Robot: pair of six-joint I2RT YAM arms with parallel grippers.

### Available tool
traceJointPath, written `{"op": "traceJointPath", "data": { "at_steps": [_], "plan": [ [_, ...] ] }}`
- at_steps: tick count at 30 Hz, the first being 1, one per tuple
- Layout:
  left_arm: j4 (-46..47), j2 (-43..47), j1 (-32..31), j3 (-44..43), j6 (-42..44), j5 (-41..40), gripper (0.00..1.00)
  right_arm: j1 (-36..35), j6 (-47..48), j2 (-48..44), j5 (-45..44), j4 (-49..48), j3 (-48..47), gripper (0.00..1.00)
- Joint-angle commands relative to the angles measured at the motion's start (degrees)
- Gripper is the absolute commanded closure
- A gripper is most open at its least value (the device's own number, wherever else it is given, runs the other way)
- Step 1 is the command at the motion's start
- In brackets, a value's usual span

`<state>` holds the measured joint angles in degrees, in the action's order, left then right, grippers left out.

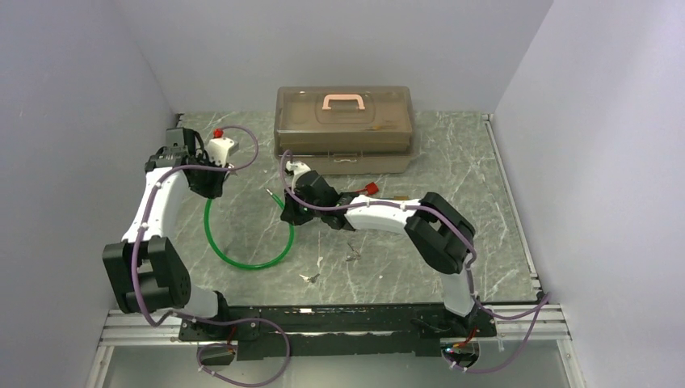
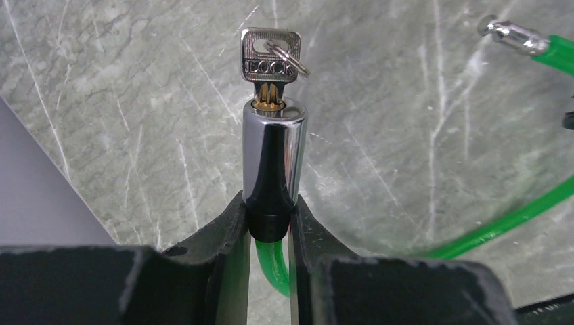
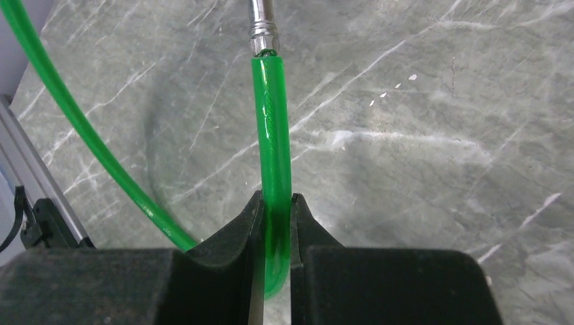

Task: Unlock with the key
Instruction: Place the lock at the center of the board.

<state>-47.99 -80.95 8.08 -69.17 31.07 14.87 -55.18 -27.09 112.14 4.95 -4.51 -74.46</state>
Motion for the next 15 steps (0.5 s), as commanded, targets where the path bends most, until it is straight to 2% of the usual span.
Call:
{"op": "traceJointPath", "data": {
  "at_steps": [1, 8, 15],
  "plan": [
    [8.18, -2.74, 0.27, 0.98, 1.75, -4.11, 0.98, -0.12, -3.94, 3.08, 0.36, -2.18, -3.39, 0.87],
    [10.48, -9.84, 0.30, 0.60, 0.14, -4.54, 0.76, -0.10, -8.02, 7.62, 0.40, -2.64, -4.79, 0.78],
    [10.13, -15.05, 0.34, 0.44, -0.43, -3.89, 0.74, 0.10, -7.68, 10.32, -0.45, 0.02, -6.52, 0.72]
  ]
}}
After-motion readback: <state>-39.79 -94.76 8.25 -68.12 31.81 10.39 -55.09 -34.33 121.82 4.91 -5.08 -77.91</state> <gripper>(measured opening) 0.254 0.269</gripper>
